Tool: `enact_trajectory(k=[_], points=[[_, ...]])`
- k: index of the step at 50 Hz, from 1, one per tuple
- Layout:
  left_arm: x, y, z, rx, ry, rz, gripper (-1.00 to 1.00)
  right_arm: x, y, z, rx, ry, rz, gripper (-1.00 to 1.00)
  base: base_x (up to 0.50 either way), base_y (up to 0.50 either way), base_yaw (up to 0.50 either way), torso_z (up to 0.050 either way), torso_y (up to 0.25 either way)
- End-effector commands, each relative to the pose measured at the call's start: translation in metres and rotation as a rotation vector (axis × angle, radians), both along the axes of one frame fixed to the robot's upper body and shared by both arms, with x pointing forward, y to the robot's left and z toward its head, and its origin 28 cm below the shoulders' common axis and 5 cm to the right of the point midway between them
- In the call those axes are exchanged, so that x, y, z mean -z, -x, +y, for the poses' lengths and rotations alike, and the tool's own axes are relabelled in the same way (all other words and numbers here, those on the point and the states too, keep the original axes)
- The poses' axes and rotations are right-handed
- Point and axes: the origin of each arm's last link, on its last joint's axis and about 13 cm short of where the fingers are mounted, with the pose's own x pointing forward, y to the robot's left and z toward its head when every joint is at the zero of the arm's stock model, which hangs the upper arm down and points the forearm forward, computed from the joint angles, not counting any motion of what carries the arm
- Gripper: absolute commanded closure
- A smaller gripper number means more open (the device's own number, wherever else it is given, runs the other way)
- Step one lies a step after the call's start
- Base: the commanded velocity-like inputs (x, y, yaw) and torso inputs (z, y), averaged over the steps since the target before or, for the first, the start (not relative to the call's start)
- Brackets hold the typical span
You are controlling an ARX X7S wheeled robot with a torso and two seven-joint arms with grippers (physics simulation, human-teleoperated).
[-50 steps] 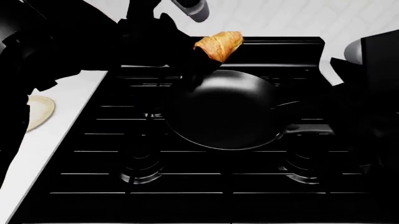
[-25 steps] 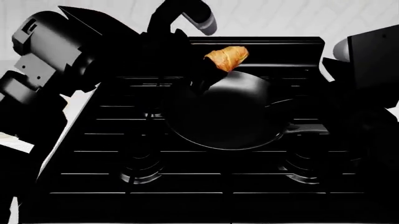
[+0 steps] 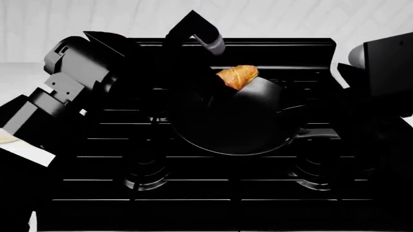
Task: Pick the croissant and place it on the pan. Then turn on the stove to warm the croissant.
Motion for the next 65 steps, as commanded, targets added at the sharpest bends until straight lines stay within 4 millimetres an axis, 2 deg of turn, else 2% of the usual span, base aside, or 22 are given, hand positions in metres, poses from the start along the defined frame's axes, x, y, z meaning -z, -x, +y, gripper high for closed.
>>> enact_trajectory(k=[1,10,35,61,62,65], points=[[0.01,-0.001,-0.002,0.009,0.003,0.039,1.0,0.001,0.002,-0.001,0.009,-0.006,-0.002,-1.0,0.0,0.0,0.0,0.0,0.0],[0.017,-0.001,-0.004,0.009,-0.02,0.068,1.0,0.001,0.002,-0.004,0.017,-0.032,-0.017,-1.0,0.0,0.0,0.0,0.0,0.0],[0.04,-0.02,-0.007,-0.001,-0.053,0.137,1.0,0.006,-0.007,-0.004,0.023,-0.036,-0.005,-1.0,0.0,0.0,0.0,0.0,0.0],[0.047,-0.022,-0.01,0.005,-0.075,0.146,1.0,0.005,-0.005,-0.004,0.023,-0.037,-0.009,-1.0,0.0,0.0,0.0,0.0,0.0],[0.046,-0.022,-0.01,0.006,-0.077,0.144,-1.0,0.004,-0.005,-0.004,0.022,-0.038,-0.009,-1.0,0.0,0.0,0.0,0.0,0.0],[0.045,-0.021,-0.011,0.009,-0.08,0.141,-1.0,0.004,-0.004,-0.005,0.021,-0.038,-0.01,-1.0,0.0,0.0,0.0,0.0,0.0]])
